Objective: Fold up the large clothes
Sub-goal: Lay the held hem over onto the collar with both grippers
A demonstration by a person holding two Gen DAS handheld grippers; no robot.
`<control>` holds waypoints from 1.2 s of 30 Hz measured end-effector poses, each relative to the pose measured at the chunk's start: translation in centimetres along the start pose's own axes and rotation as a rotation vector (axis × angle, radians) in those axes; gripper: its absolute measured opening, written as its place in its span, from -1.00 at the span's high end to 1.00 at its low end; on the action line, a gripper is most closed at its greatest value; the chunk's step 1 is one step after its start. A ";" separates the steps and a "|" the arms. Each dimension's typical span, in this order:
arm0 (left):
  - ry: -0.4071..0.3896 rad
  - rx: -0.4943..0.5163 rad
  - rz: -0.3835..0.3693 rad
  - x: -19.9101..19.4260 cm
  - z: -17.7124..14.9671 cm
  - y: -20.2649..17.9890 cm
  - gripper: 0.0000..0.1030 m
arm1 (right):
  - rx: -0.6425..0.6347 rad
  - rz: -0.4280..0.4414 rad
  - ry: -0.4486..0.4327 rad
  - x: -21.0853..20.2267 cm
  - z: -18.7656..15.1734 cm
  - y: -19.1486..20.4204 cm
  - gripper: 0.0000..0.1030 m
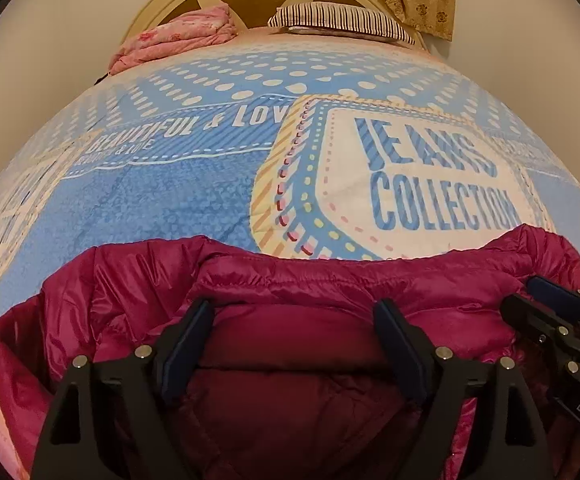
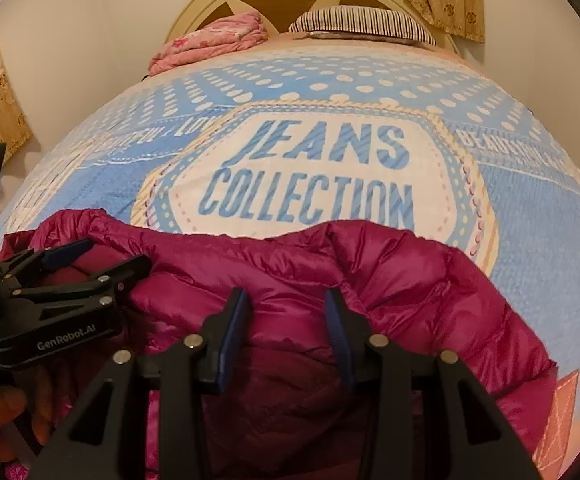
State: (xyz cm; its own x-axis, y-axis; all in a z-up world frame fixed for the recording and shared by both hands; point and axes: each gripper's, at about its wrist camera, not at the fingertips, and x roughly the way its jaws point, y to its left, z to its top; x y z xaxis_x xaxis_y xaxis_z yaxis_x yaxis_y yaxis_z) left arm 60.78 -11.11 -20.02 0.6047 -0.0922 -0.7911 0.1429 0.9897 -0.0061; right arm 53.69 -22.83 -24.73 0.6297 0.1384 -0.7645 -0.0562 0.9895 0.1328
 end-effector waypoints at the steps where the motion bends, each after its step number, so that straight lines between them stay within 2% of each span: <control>1: -0.004 0.003 0.006 0.1 -0.1 -0.1 -0.64 | 0.004 0.006 -0.002 0.1 0.0 -0.1 0.15; 5: -0.010 0.013 0.020 0.1 -0.4 -0.1 -0.66 | 0.018 0.018 -0.012 0.4 -0.3 -0.5 0.15; 15: -0.010 0.026 0.034 0.3 -0.6 -0.5 -0.71 | -0.025 -0.042 -0.005 0.9 -0.4 0.4 0.15; 36: -0.011 0.034 0.045 0.3 -0.6 -0.7 -0.72 | -0.062 -0.092 0.002 1.2 -0.4 1.2 0.14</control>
State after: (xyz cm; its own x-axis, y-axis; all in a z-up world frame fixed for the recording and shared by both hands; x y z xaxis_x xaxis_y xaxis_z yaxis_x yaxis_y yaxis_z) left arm 60.38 -11.71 -20.65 0.6197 -0.0489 -0.7833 0.1420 0.9886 0.0506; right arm 54.03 -21.46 -25.74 0.6326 0.0470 -0.7731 -0.0460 0.9987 0.0232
